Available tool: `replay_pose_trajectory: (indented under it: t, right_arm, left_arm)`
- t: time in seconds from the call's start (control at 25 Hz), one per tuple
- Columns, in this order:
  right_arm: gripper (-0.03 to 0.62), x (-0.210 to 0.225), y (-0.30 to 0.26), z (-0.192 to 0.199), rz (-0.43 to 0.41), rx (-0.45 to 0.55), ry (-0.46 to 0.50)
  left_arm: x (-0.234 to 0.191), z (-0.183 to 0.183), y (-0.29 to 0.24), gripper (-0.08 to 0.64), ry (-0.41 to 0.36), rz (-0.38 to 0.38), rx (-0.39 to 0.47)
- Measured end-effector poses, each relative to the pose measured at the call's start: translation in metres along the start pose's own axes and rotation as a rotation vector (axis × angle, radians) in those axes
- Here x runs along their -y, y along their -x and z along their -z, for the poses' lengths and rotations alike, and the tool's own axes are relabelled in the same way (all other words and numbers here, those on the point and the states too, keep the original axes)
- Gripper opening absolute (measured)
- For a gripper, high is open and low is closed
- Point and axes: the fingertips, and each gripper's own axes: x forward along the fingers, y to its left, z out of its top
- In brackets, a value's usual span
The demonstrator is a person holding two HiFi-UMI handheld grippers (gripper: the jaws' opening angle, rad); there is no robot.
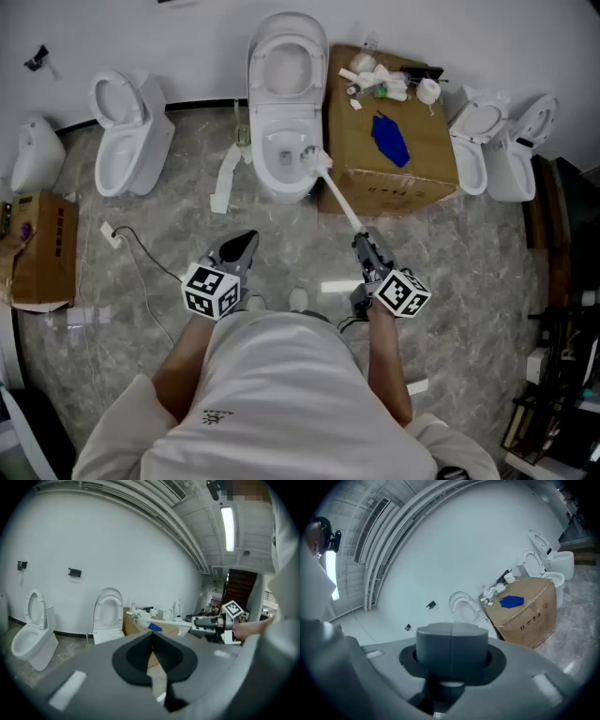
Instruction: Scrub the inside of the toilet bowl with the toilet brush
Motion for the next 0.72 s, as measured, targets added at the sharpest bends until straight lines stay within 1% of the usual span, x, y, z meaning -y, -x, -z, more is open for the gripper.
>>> replay_pose_trajectory:
  t: [0.24, 0.52, 0.72]
  right_arm:
    - [0.146, 0.009, -0.002, -0.003, -0.015, 0.005, -0.022]
    - [0.146, 0.036, -0.002, -0.005, -0.011, -0.019, -0.049]
    - [0.146, 0.048, -0.001, -0.009, -0.04, -0.04, -0.056]
  left_arm:
    - [0.004, 0.0, -0.009, -0.006, -0.002, -0.003, -0.001]
    - [0.014, 0.001, -0.023, -0.008, -0.001, -0.022, -0.004]
    - [0.024, 0.002, -0.037, -0.006, -0.006, -0.04, -0.01]
